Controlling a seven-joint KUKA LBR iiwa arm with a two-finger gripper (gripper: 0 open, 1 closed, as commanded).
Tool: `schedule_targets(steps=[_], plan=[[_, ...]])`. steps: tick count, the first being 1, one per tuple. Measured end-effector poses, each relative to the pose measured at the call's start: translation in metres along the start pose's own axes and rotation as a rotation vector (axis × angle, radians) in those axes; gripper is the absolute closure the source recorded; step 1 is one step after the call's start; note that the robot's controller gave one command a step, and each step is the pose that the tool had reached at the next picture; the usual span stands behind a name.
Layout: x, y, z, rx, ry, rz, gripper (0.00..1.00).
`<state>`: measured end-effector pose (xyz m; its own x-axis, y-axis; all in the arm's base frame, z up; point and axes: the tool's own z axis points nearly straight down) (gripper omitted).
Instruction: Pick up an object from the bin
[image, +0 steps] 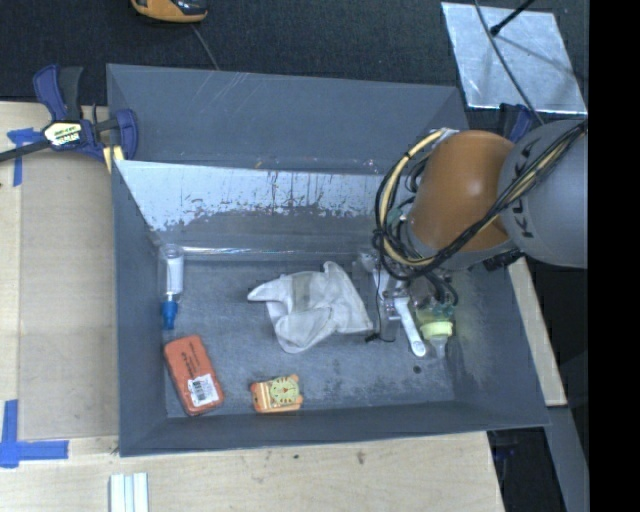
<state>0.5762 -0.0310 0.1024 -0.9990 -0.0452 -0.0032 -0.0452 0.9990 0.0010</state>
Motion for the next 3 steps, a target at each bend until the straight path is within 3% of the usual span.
schedule_targets(steps=[1,2,3], plan=[[-0.019,-0.005,0.01,0.003,-0.003,-0.033,0.0],[-0.032,0.027,0.022,0.001,-0.003,0.265,0.0],[-0.056,0.067,0.029,0.003,-0.007,-0.044,1.0]])
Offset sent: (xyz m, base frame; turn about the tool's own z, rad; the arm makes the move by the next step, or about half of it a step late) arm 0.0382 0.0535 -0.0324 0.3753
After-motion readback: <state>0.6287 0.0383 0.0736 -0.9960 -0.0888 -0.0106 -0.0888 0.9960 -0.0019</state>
